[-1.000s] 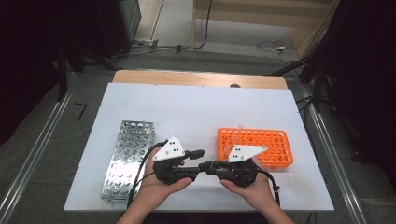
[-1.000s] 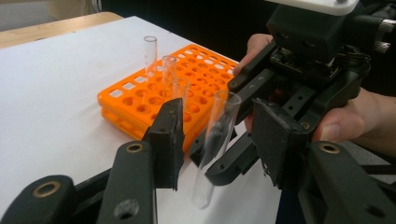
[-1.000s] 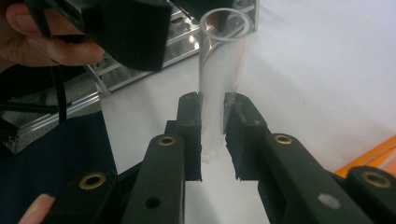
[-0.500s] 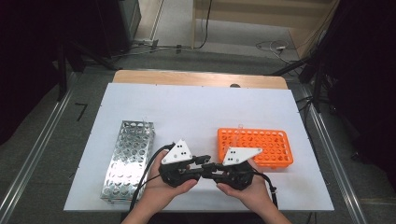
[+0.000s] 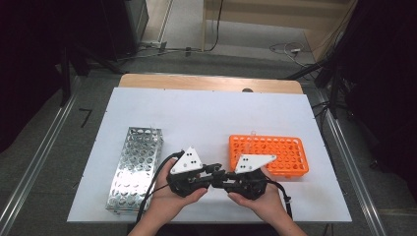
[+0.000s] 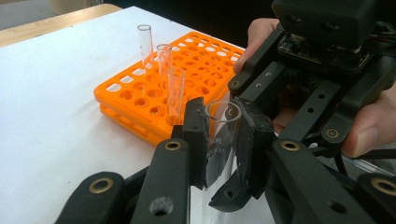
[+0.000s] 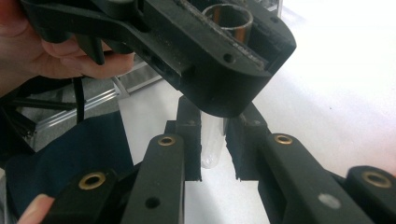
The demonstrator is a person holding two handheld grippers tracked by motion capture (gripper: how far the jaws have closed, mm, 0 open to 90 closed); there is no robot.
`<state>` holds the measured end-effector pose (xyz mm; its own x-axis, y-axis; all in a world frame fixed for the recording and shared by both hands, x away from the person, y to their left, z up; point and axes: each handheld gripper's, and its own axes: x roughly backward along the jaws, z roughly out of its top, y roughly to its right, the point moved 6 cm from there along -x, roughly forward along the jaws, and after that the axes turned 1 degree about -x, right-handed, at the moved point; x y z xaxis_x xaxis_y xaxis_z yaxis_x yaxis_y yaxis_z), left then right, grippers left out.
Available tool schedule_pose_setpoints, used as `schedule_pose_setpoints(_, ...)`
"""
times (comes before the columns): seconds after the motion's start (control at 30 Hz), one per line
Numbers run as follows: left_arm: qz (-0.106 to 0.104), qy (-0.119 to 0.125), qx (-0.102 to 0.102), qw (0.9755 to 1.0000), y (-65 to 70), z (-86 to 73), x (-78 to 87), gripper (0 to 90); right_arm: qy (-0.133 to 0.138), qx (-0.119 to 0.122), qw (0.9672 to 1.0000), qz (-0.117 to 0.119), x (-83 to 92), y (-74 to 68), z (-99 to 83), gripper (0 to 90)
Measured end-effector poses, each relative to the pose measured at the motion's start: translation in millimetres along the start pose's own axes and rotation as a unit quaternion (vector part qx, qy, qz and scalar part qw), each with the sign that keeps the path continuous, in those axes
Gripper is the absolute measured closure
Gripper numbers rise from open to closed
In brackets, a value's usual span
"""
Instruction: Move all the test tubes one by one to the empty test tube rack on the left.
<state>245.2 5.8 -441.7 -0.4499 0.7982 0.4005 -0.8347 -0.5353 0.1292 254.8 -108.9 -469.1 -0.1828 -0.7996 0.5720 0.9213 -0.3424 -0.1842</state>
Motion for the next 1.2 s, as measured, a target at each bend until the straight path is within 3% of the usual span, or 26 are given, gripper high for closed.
schedule_pose_setpoints(0.07,0.006,0.005,0.000,1.0000,-1.5,1.3,1.6,75.6,0.005,0.003,1.0000,-0.003,0.6,0.7,0.5,71.9)
schedule_pose_setpoints(0.27,0.021,0.016,0.009,0.9996,-10.0,5.3,9.3,75.6,0.024,0.007,0.9997,-0.007,7.5,3.6,3.3,50.7)
schedule_pose_setpoints(0.43,0.037,0.023,0.016,0.9989,-20.9,7.5,18.0,75.6,0.049,-0.007,0.9987,-0.016,19.2,11.8,6.9,33.0)
schedule_pose_setpoints(0.6,0.056,0.030,0.024,0.9977,-32.8,10.0,27.6,75.6,0.067,-0.026,0.9966,-0.042,32.7,24.6,8.4,8.7)
schedule_pose_setpoints(0.7,0.071,0.034,0.033,0.9964,-41.2,10.6,33.6,75.6,0.077,-0.030,0.9955,-0.046,41.7,31.4,7.4,0.6)
schedule_pose_setpoints(0.9,0.097,0.040,0.044,0.9935,-58.2,12.5,46.8,75.6,0.090,-0.036,0.9939,-0.052,57.1,44.8,4.1,0.0)
schedule_pose_setpoints(1.2,0.140,0.053,0.064,0.9867,-85.1,11.3,68.1,75.6,0.096,-0.049,0.9893,-0.098,88.3,67.5,-10.6,0.0)
